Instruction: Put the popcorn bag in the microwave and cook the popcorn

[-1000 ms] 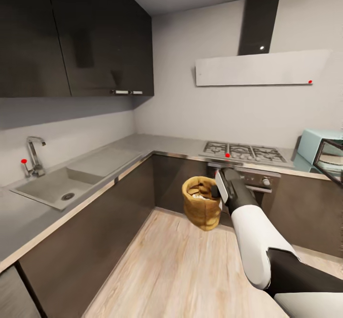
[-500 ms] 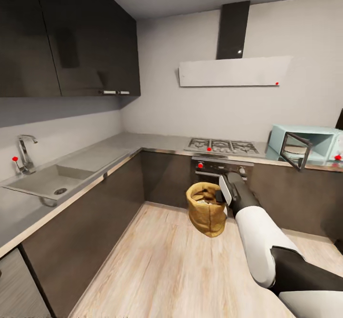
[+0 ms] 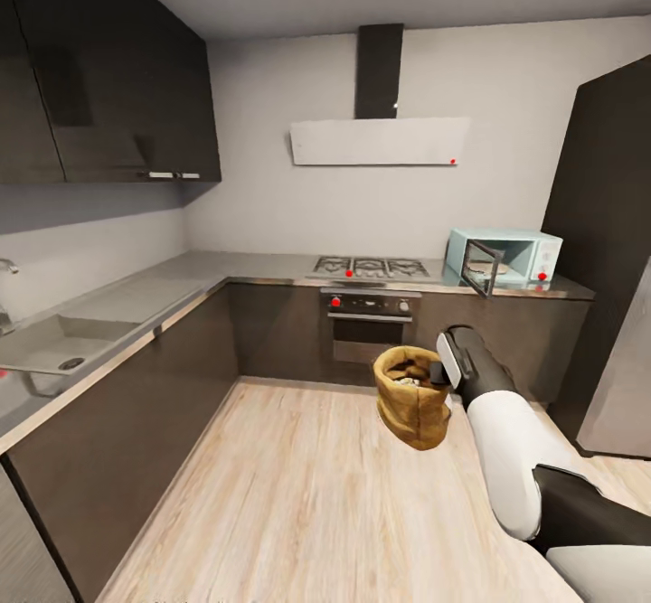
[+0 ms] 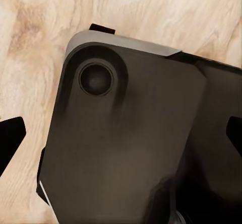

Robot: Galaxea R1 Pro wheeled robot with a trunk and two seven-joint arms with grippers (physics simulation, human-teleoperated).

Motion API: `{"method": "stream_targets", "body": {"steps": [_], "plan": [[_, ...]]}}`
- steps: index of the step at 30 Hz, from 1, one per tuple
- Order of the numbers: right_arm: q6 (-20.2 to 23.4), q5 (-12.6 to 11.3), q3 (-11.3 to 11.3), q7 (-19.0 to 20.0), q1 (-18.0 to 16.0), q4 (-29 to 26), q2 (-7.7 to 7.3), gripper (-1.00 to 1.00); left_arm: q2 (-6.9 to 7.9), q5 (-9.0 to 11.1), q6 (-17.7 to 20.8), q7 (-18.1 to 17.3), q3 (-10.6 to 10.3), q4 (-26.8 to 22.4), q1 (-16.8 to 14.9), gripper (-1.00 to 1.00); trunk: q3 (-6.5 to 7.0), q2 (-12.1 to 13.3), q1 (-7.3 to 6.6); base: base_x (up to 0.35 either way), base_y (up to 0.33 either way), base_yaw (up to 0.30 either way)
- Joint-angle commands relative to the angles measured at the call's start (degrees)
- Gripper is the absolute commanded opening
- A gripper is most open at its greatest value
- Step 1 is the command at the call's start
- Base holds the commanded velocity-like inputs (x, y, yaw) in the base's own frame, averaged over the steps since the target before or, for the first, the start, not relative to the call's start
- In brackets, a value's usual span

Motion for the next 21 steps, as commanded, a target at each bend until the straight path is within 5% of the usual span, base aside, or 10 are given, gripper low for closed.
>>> {"method": "stream_targets", "body": {"steps": [1, 21], "plan": [[0.2, 0.5, -0.4, 0.2, -0.1, 0.0, -0.07, -1.0, 0.0, 0.2, -0.1, 0.0, 0.0, 0.0, 0.0, 1.0, -0.07, -0.1, -0.03, -0.189, 0.0, -0.295], [0.2, 0.4, -0.4, 0.2, -0.1, 0.0, -1.22, -1.0, 0.09, 0.2, -0.1, 0.0, 0.0, 0.0, 0.0, 1.0, -0.07, -0.1, -0.03, -0.009, 0.0, -0.296]]}}
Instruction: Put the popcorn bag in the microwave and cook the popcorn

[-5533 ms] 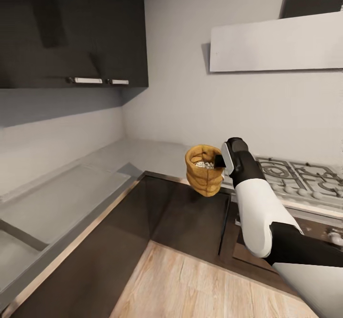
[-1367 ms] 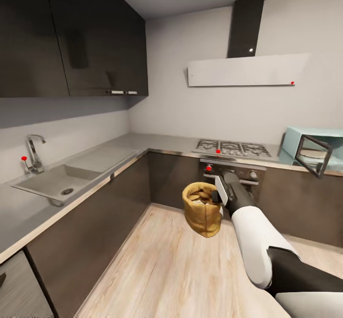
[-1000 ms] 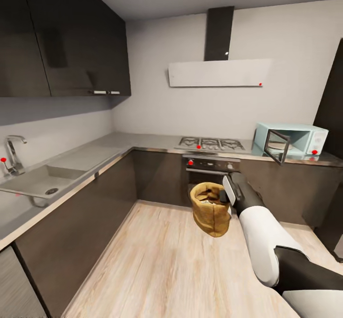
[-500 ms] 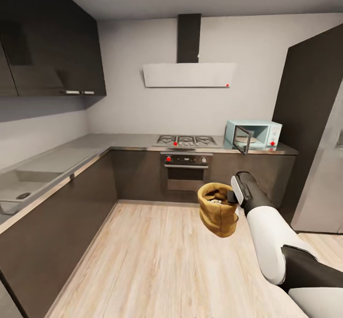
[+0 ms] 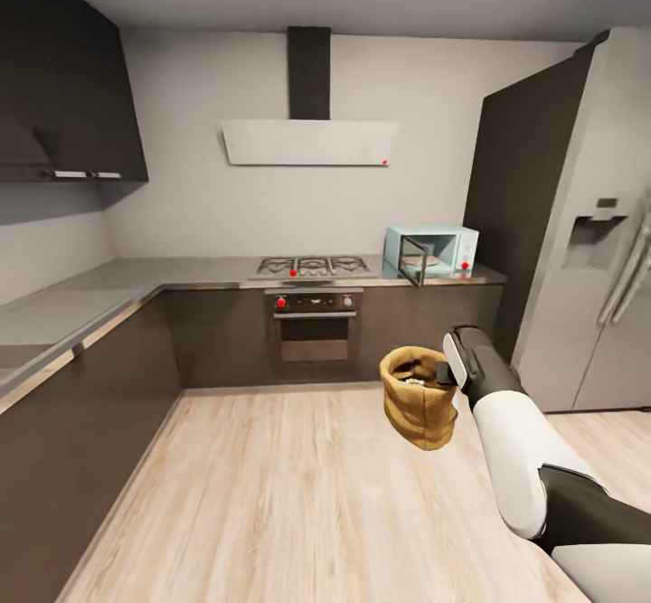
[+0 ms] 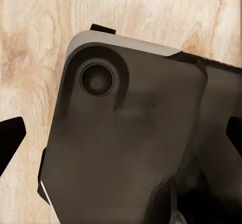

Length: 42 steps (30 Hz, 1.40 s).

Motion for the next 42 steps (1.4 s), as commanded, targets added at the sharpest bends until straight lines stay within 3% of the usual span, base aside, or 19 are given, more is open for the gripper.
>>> {"method": "stream_targets", "body": {"steps": [1, 8, 14, 26, 42], "plan": [[0.2, 0.6, -0.3, 0.2, -0.1, 0.0, 0.13, -1.0, -0.01, 0.2, -0.1, 0.0, 0.0, -0.1, 0.0, 1.0, -0.07, 0.0, 0.0, 0.0, 0.0, -0.297], [0.2, 0.5, -0.3, 0.3, -0.1, 0.0, 0.18, -1.0, -0.01, 0.2, -0.2, 0.0, 0.1, -0.1, 0.0, 1.0, -0.07, 0.0, 0.0, 0.0, 0.0, -0.297], [0.2, -1.5, -0.4, 1.0, -0.1, 0.0, -0.1, -1.0, -0.01, 0.2, -0.1, 0.0, 0.1, -0.1, 0.0, 1.0, -0.07, 0.0, 0.0, 0.0, 0.0, -0.297], [0.2, -1.8, -0.5, 1.8, -0.1, 0.0, -1.92, -1.0, -0.01, 0.2, -0.1, 0.0, 0.1, -0.1, 0.0, 1.0, -0.07, 0.0, 0.0, 0.0, 0.0, -0.297], [0.2, -1.8, -0.4, 2.4, -0.1, 0.0, -2.64, -1.0, -0.44, 0.1, -0.1, 0.0, 0.0, -0.1, 0.0, 1.0, -0.07, 0.0, 0.0, 0.0, 0.0, -0.297]]}}
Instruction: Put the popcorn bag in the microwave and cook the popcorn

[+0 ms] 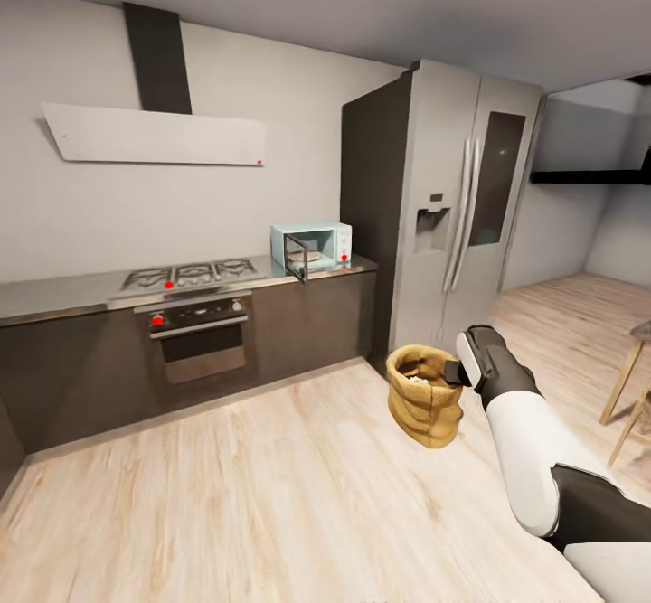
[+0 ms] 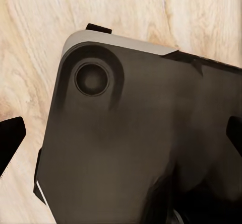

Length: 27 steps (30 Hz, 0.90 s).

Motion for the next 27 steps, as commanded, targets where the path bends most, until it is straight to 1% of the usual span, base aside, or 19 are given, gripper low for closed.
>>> {"method": "stream_targets", "body": {"steps": [1, 5, 10, 27], "plan": [[0.2, 0.5, -0.2, 0.3, -0.1, 0.0, 0.05, -1.0, -0.01, 0.3, -0.1, 0.0, 0.0, -0.1, 0.0, 1.0, -0.07, 0.0, 0.0, 0.0, 0.0, -0.297], [0.2, 0.5, -0.2, 0.2, -0.1, 0.0, 0.06, -1.0, 0.0, 0.3, -0.1, 0.0, 0.0, 0.0, 0.0, 1.0, -0.07, 0.0, 0.0, 0.0, 0.0, -0.28], [0.2, 0.6, -0.2, 0.2, -0.1, 1.5, 0.03, -1.0, -0.02, 0.1, -0.1, -0.1, 0.0, 0.0, 0.0, 1.0, -0.07, 0.0, 0.0, 0.081, 0.0, -0.049], [0.2, 0.5, -0.2, 0.3, 0.0, 1.6, 0.06, -1.0, -0.03, -0.2, 0.6, -0.1, -0.2, 0.0, 0.0, 1.0, -0.07, 0.0, 0.0, 0.297, -0.022, -0.001]]}}
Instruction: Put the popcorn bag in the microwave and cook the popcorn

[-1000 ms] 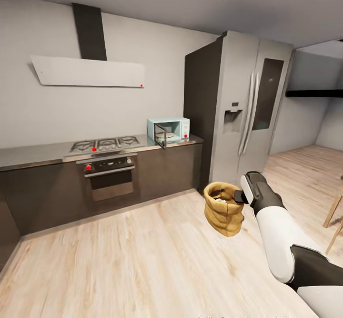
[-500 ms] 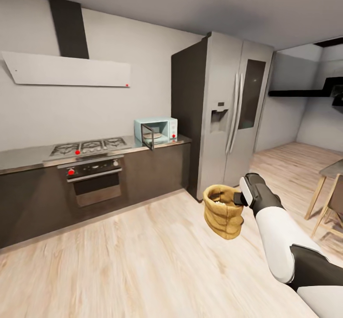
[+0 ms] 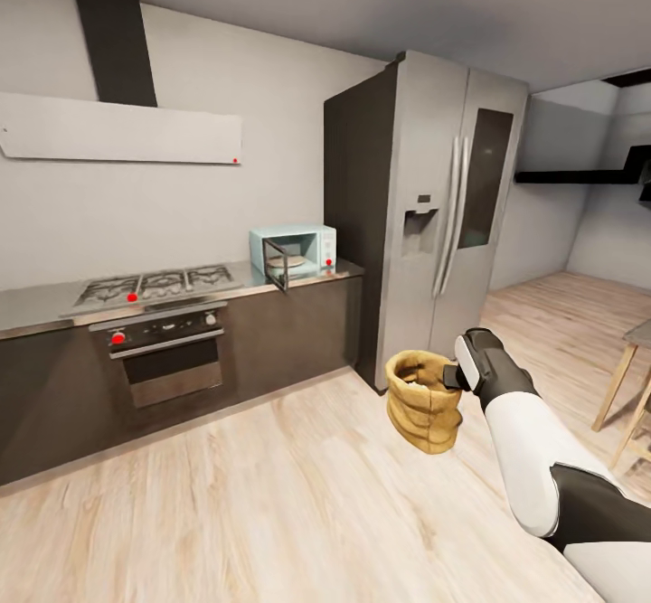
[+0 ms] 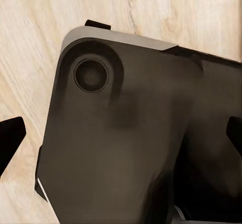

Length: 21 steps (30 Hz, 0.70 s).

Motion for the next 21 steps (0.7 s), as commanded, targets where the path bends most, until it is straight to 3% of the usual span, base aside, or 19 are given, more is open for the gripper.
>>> {"method": "stream_targets", "body": {"steps": [1, 8, 21], "plan": [[0.3, 0.5, -0.2, 0.3, 0.0, 0.0, 0.04, -1.0, -0.01, 0.3, -0.1, 0.0, 0.0, -0.1, 0.0, 1.0, -0.06, 0.0, 0.03, 0.305, -0.048, 0.0], [0.3, 0.4, -0.2, 0.3, 0.0, 0.1, 0.11, -1.0, -0.05, 0.2, -0.1, 0.0, 0.0, -0.1, 0.0, 1.0, -0.06, 0.0, 0.03, 0.305, -0.112, 0.0], [0.3, 0.6, -0.2, 0.2, -0.1, 1.4, -0.05, -1.0, -0.07, 0.2, -0.1, 0.0, -0.1, -0.1, 0.0, 1.0, -0.06, 0.0, 0.03, 0.295, -0.205, 0.0]]}}
